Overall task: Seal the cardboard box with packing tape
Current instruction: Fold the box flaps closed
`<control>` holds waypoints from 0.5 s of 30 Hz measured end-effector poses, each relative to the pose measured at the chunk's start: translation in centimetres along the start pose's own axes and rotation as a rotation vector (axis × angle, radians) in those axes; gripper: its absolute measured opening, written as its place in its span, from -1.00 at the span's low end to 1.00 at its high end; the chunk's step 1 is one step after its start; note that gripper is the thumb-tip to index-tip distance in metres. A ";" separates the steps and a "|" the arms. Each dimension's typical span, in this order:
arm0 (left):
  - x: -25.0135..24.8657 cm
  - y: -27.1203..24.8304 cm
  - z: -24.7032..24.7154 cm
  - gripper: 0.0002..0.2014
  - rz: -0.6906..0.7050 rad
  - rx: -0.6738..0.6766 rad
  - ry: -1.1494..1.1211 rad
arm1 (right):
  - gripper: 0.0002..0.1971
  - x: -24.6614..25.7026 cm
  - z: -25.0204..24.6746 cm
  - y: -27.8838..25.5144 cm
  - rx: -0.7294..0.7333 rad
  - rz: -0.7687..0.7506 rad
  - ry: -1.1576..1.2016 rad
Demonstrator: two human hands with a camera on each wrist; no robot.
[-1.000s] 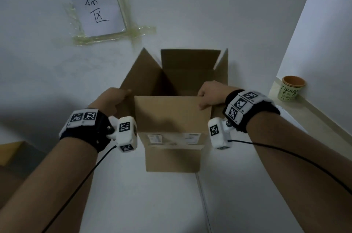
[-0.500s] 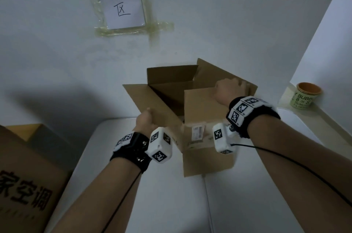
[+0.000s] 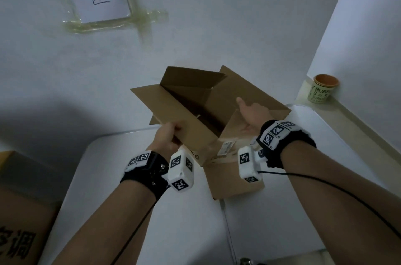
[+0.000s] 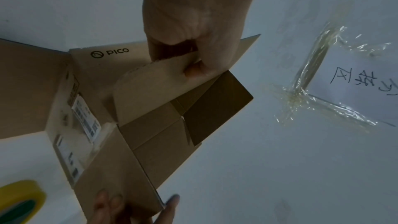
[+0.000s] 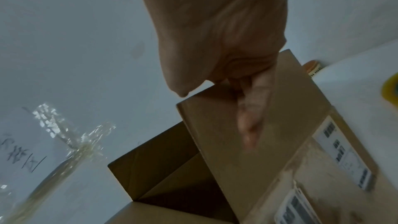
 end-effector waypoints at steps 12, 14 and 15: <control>0.4 1.4 -2.2 -0.71 -0.098 0.095 0.199 | -0.36 1.9 0.5 0.3 0.032 -0.066 0.017; 0.3 1.9 -2.4 -0.57 -0.055 0.056 0.237 | -0.40 1.4 0.9 0.1 0.022 -0.041 -0.015; 0.1 1.9 -2.4 -0.50 -0.015 0.030 0.242 | -0.45 1.3 1.1 -0.1 0.032 -0.036 -0.025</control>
Point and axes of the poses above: each hand's wrist, its own y-axis towards the middle knuckle, its own z-axis out of the palm, x = y × z, the point moved 6 cm from there along y, towards the middle knuckle, and after that the axes turned 2 degrees about -x, right-handed, at the moved point
